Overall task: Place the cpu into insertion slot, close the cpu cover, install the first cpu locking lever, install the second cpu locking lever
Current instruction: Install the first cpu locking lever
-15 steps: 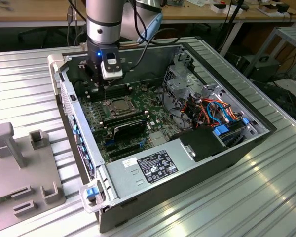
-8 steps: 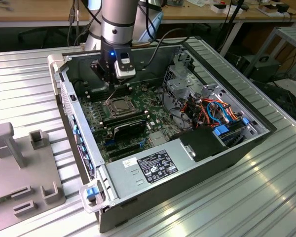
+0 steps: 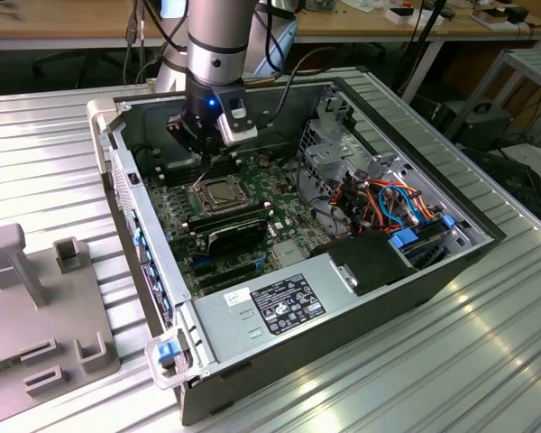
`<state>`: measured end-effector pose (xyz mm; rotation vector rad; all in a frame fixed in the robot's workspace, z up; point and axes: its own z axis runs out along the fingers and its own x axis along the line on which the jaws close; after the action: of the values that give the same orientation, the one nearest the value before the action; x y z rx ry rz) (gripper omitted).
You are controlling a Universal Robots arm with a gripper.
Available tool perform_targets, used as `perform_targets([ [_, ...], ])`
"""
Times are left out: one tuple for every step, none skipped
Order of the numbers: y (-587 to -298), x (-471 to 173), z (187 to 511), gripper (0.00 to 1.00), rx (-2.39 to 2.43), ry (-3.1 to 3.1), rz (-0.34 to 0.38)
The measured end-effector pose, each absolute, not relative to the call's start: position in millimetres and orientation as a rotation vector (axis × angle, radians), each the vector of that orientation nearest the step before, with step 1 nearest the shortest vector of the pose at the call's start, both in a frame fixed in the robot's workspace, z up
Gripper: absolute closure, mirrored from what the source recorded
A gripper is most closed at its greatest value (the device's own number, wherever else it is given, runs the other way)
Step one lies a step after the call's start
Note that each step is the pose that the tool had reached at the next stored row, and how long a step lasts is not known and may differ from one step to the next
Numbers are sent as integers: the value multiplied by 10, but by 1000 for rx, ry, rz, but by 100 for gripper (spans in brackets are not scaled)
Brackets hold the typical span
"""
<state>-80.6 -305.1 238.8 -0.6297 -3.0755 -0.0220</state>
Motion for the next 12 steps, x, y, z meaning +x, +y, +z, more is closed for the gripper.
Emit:
perform_targets([
  [-3051,-805,2382,89,-576,-3086,-22],
  [-3051,-791,2379,89,-560,-3088,-22],
  [-3050,-775,2375,89,-559,-3089,-22],
  [-3051,-744,2367,89,-559,-3089,-22],
  [-3050,-726,2361,89,-559,-3089,-22],
  [-3050,-714,2356,89,-559,-3089,-22],
  [-3050,-704,2351,89,-559,-3089,-22],
  [-3050,-703,2347,89,-557,-3089,-22],
  [-3050,-703,2342,89,-549,-3090,-22],
  [-3050,-703,2338,89,-541,-3092,-23],
  [-3050,-703,2331,89,-531,-3094,-23],
  [-3050,-702,2325,89,-522,-3095,-23],
])
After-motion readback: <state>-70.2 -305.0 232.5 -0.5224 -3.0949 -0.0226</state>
